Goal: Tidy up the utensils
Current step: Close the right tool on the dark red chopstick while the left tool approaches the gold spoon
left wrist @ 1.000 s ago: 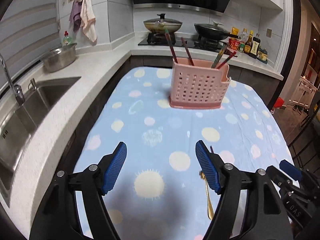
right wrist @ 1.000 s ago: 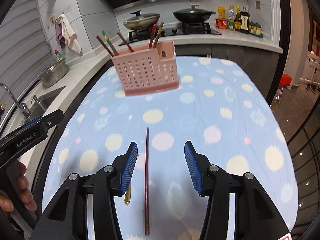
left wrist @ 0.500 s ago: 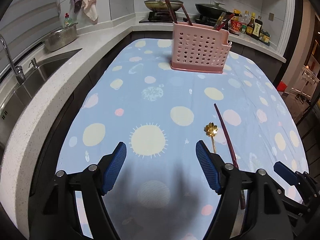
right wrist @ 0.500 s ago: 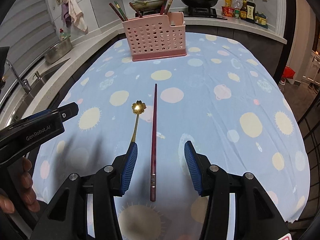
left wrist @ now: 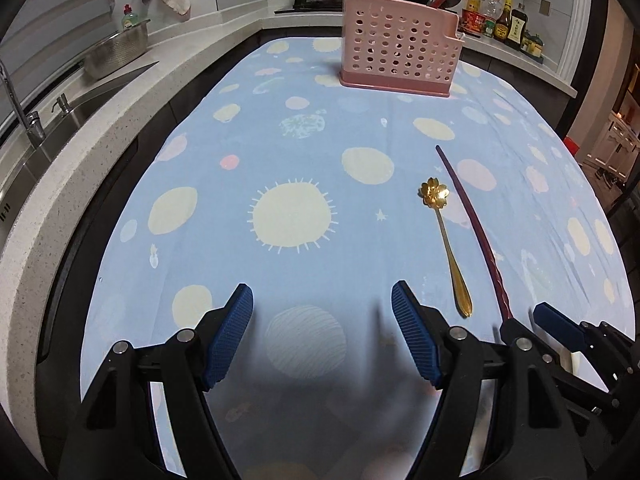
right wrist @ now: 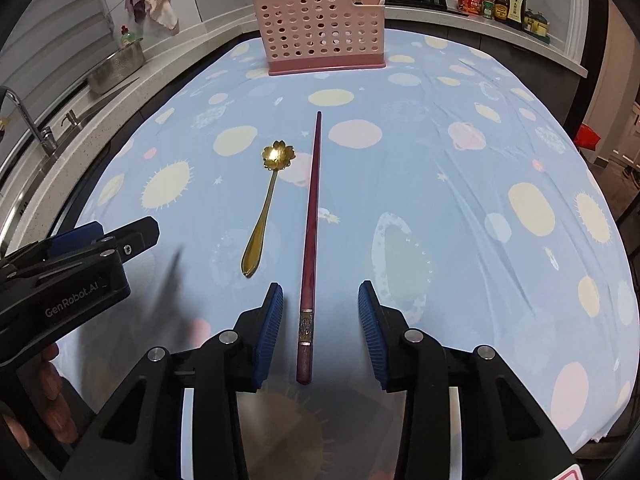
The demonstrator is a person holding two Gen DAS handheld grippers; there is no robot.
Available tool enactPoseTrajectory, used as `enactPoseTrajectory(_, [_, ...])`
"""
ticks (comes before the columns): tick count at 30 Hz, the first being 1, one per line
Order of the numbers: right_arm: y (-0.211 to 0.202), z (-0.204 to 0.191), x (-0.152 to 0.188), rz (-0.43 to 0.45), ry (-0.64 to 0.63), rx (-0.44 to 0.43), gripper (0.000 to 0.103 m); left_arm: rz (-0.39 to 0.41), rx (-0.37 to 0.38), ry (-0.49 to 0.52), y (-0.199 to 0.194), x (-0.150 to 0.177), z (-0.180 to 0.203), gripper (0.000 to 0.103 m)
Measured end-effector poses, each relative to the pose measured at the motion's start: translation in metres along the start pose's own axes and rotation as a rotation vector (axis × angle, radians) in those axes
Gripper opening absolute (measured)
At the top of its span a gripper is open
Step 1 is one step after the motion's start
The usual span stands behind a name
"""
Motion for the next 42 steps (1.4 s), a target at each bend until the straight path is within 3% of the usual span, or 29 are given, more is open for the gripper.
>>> enactPoseTrajectory(10, [0.004,0.000,0.002,0.011,-0.027,0.022,0.025,-0.020,-0.003,0.008,0.005,0.002,0.003,0.069])
enactPoseTrajectory(17, [0.004,0.002,0.002,0.013,-0.029,0.017,0.007,-0.028,0.003,0.008,0.007,0.003,0.004,0.072])
enactPoseTrajectory(23, [0.002,0.006,0.003,0.014,-0.009,0.011,0.007,-0.030,0.019,0.027,0.007,0.004,0.009,0.073])
enactPoseTrajectory(26, [-0.002,0.010,0.003,0.019,0.012,0.007,0.007,-0.030,0.037,0.031,0.008,0.004,0.013,0.080])
enactPoseTrajectory(33, [-0.016,0.018,0.002,0.038,0.044,0.004,0.007,-0.050,0.100,0.051,0.014,0.001,0.032,0.080])
enactPoseTrajectory(42, [-0.011,0.023,0.001,0.034,0.057,-0.001,0.007,-0.057,0.118,0.105,0.026,-0.002,0.059,0.079])
Point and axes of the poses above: each gripper's, at about its wrist camera, not at the fingertips, and y roughly the way its jaws point, z to its right, x to its underside, the point moved 1 cm from there along y, roughly the way its jaws point, and after that the axes turned 4 degrees about -z, right-handed, at the moved point
